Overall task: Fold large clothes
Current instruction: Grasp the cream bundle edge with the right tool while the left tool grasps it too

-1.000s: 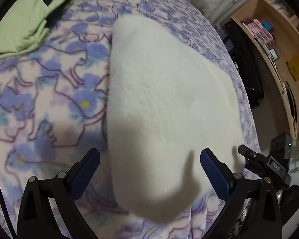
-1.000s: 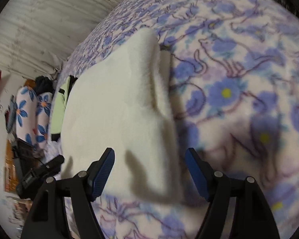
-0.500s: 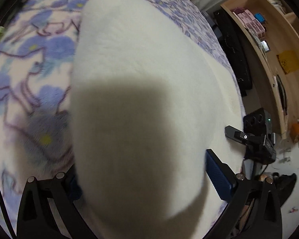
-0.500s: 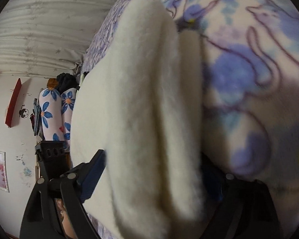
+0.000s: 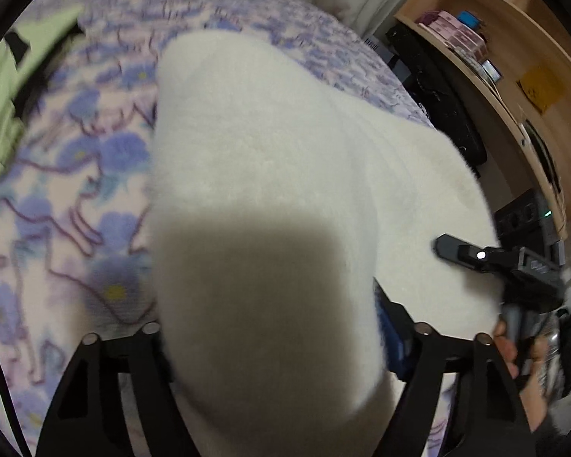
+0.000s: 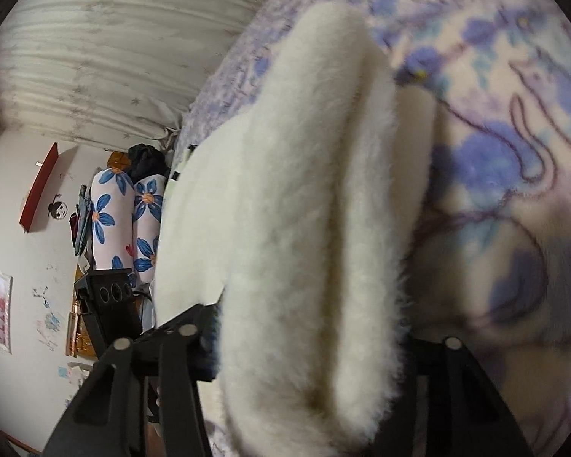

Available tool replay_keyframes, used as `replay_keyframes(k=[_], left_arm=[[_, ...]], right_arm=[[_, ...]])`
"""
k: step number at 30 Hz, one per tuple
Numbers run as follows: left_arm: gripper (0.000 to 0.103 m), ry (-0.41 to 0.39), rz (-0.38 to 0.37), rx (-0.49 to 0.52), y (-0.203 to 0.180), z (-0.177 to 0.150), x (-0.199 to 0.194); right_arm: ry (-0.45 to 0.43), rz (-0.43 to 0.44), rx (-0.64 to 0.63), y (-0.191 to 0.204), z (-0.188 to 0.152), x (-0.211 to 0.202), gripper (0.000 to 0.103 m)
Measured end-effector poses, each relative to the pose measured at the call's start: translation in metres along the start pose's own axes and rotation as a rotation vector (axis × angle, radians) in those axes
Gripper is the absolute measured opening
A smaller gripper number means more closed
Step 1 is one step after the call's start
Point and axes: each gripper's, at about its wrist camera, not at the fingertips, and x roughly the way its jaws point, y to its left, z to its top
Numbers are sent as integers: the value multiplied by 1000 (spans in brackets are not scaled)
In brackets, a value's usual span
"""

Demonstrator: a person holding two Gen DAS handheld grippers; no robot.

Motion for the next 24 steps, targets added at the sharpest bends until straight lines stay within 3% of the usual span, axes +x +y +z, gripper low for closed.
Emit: replay_keyframes(k=[6, 11, 14, 19, 24], left_arm=[[67, -44, 30, 14, 7, -21, -55], [67, -93, 79, -27, 59, -51, -132], [67, -129, 114, -50, 86, -53, -172], [67, -175, 195, -58, 142, -21, -230], [67, -204, 245, -65, 220, 46, -258]], right_arm=[[7, -44, -96, 60, -37, 6, 48], [41, 10, -152, 116, -60, 35, 48], [57, 68, -175, 153, -59, 59, 48], [84, 141, -213, 210, -39, 110, 48], [81, 168, -253, 266, 8, 183, 47]])
